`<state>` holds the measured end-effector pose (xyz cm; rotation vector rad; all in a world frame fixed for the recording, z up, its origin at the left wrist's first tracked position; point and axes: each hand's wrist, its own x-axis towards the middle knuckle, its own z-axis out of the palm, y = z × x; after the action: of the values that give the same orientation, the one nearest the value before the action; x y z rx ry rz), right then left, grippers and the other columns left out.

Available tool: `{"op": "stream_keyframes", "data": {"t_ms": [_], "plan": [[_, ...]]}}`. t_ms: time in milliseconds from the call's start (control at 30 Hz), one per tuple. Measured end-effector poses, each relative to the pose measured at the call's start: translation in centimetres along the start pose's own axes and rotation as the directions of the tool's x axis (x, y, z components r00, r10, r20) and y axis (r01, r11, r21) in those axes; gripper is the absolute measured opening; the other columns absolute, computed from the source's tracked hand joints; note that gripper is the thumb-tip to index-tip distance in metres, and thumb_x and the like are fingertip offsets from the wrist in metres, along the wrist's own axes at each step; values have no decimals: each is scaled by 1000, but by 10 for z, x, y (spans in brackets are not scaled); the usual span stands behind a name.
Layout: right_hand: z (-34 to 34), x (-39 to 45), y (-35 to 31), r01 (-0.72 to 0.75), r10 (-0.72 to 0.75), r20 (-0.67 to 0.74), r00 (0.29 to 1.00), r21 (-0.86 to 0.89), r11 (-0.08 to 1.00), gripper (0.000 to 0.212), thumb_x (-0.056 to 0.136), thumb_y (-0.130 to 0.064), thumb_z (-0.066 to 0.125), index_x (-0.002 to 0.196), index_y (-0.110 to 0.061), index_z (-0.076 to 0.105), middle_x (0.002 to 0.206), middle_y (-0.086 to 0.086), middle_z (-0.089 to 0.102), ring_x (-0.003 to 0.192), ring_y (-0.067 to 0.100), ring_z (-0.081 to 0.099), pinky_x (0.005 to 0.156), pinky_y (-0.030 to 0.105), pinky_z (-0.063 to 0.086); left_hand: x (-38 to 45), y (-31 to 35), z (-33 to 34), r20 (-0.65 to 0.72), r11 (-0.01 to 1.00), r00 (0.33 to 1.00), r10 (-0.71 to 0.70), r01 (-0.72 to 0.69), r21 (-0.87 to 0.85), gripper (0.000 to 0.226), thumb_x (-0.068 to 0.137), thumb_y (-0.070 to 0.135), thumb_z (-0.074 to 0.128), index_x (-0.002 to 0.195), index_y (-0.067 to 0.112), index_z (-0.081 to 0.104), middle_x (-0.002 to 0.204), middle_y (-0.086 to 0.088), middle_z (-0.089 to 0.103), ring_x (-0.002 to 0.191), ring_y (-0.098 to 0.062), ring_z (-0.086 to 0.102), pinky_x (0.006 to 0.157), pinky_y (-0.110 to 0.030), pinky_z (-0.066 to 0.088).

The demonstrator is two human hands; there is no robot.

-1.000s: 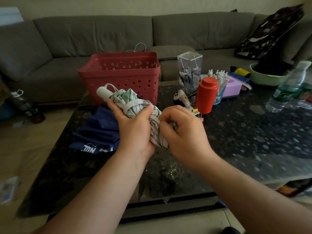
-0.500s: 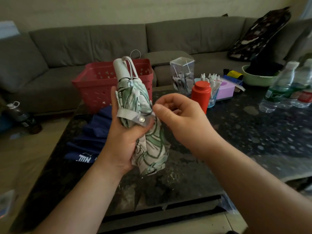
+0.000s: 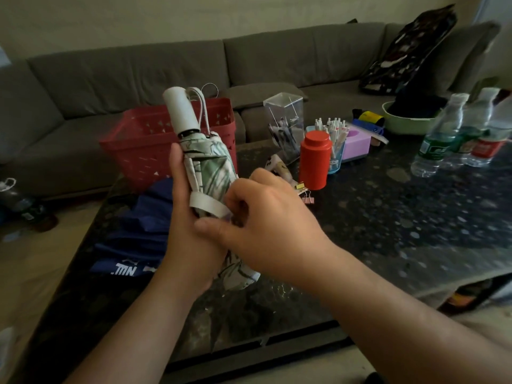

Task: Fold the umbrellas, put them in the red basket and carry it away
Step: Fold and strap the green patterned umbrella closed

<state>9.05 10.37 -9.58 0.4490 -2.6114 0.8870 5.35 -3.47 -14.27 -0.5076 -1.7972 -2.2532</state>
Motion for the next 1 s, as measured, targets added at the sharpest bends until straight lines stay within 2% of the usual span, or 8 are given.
{"op": "stream_keyframes", "data": {"t_ms": [133, 200, 267, 400, 533, 667, 800, 1000], "plan": [[-8, 5, 5, -189, 122, 164, 979, 501, 844, 25, 85, -44, 83, 86, -26, 65, 77, -12, 67, 70, 0, 62, 66, 26, 54, -2, 8, 9, 55, 990, 996, -69, 76, -122, 114, 70, 48, 93, 157, 56, 19, 149, 11, 55, 126, -5, 66, 92, -25, 58], [-10, 5, 6, -235, 131, 214, 968, 595, 769, 24, 85, -40, 84, 89, -25, 67, 72, -12, 69, 67, 1, 65, 68, 27, 58, -4, 6, 6, -21, 998, 999, -48, 47, -39, 107, 75, 32, 89, 154, 54, 19, 148, 22, 49, 130, 7, 58, 99, -19, 53], [-8, 4, 4, -253, 128, 247, 960, 584, 771, 23, 83, -39, 86, 90, -26, 69, 72, -12, 67, 65, 1, 63, 66, 26, 57, 0, -4, -2, -56, 998, 997, -57, 55, -39, 96, 87, 13, 74, 158, 49, 21, 156, 22, 44, 143, 8, 45, 116, -24, 43], [-5, 4, 1, -283, 159, 254, 954, 596, 751, 16, 88, -32, 83, 90, -18, 74, 82, 4, 75, 67, 11, 64, 69, 35, 60, 3, 11, 0, 98, 977, 992, -77, 94, -192, 133, 51, 62, 99, 161, 48, 26, 159, 7, 51, 142, -17, 54, 119, -42, 43], [-11, 5, 6, -286, 129, 281, 951, 644, 709, 8, 93, -18, 78, 96, -12, 75, 88, 10, 78, 79, 19, 74, 85, 45, 64, -4, 12, 6, -26, 1000, 1000, 11, -10, 22, 117, 75, 28, 92, 155, 57, 11, 154, 25, 42, 135, -3, 58, 105, -35, 56], [-7, 3, 5, -286, 138, 311, 940, 502, 816, 32, 85, -44, 83, 111, -31, 69, 91, -4, 70, 64, -3, 63, 64, 20, 56, 0, 15, 10, -37, 969, 992, -117, 106, -225, 130, 45, 66, 99, 153, 57, 28, 160, 13, 46, 135, -11, 61, 101, -36, 56], [5, 2, 5, -189, 106, 235, 966, 368, 910, 17, 87, -39, 82, 94, -32, 69, 85, -14, 66, 63, -7, 57, 59, 11, 43, 8, 16, 9, -11, 908, 985, -174, 156, -388, 136, 44, 71, 97, 161, 47, 32, 162, 4, 48, 140, -18, 57, 108, -41, 51], [0, 7, 17, -308, 190, 251, 949, 615, 725, 9, 92, -24, 79, 88, -18, 74, 74, -6, 70, 67, 5, 61, 65, 25, 54, -2, 1, -1, -120, 982, 990, 71, -48, 185, 124, 78, 20, 92, 164, 50, 7, 167, 16, 35, 143, -2, 49, 111, -44, 52]]}}
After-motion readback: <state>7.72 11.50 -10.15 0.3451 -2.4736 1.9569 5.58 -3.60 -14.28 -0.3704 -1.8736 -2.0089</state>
